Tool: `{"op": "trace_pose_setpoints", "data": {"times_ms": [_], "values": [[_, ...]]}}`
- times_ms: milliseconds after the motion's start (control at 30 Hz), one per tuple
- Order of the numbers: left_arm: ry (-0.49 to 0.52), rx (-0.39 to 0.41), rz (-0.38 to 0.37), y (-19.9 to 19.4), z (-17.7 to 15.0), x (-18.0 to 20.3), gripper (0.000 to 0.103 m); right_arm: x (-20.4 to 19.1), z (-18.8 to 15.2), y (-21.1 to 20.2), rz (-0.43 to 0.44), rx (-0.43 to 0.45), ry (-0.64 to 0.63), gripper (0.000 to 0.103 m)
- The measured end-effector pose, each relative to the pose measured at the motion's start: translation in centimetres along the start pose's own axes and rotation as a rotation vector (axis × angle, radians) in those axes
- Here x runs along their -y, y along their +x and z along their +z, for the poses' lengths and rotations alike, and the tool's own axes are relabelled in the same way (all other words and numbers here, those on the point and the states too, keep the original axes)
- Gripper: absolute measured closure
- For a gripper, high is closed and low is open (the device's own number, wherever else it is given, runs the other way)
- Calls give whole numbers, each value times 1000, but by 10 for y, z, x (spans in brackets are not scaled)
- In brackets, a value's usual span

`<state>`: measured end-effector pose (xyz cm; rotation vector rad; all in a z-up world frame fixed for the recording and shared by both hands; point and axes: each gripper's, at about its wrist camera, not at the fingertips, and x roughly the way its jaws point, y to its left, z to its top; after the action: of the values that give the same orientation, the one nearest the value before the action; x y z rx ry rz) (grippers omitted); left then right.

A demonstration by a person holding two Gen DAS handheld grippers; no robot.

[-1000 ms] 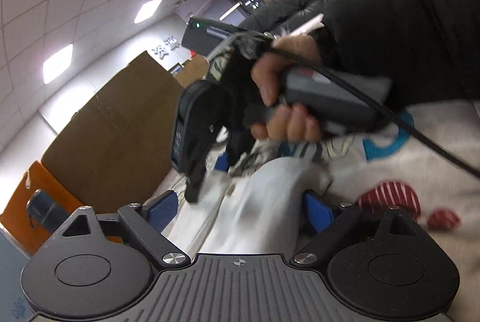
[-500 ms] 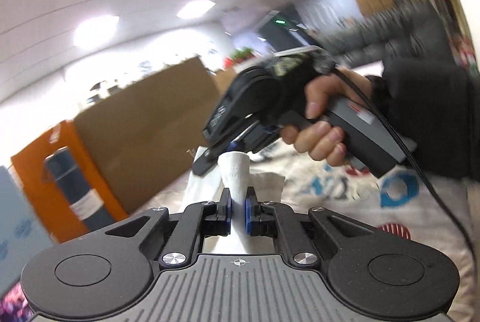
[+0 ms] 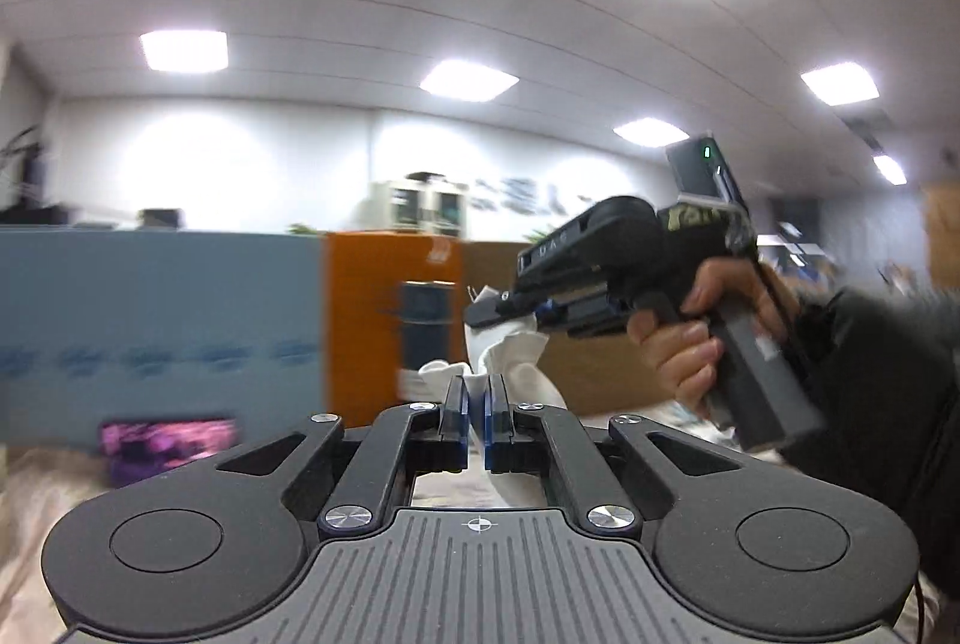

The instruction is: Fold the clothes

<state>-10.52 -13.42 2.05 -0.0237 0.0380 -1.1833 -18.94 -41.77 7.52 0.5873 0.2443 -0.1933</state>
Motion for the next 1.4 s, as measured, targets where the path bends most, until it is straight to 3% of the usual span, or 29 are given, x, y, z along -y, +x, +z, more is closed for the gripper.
{"op": "trace_pose_setpoints", "data": {"times_ms": [167,300,500,567,600,667,800,1000,1133,1200,1333,1400], "values": [[-188,-57,105,-14,-16,-62,101,-37,-17,92,8,-154,-13,97],[-391,-138,171,-27,-44,-105,101,-59,-43,160,-68,-310,-56,97],[-605,-241,210,-37,-74,-145,101,-87,-75,214,-185,-420,-173,97],[-638,-261,206,-40,-78,-150,101,-90,-79,222,-204,-433,-185,90],[-649,-268,201,-41,-80,-151,101,-89,-79,223,-187,-434,-168,86],[-651,-280,197,-47,-82,-150,101,-86,-75,222,-123,-419,-121,62],[-625,-288,210,-54,-84,-146,101,-92,-69,212,-86,-398,-137,57],[-539,-304,261,-63,-81,-134,100,-91,-75,199,31,-485,-122,46],[-489,-310,287,-63,-80,-127,97,-80,-91,215,-8,-541,-111,46],[-481,-299,298,-66,-78,-126,94,-78,-94,213,21,-526,-101,43],[-494,-275,320,-73,-74,-125,74,-81,-86,197,61,-484,-105,39],[-491,-266,312,-76,-72,-122,49,-82,-78,183,89,-444,-111,37]]}}
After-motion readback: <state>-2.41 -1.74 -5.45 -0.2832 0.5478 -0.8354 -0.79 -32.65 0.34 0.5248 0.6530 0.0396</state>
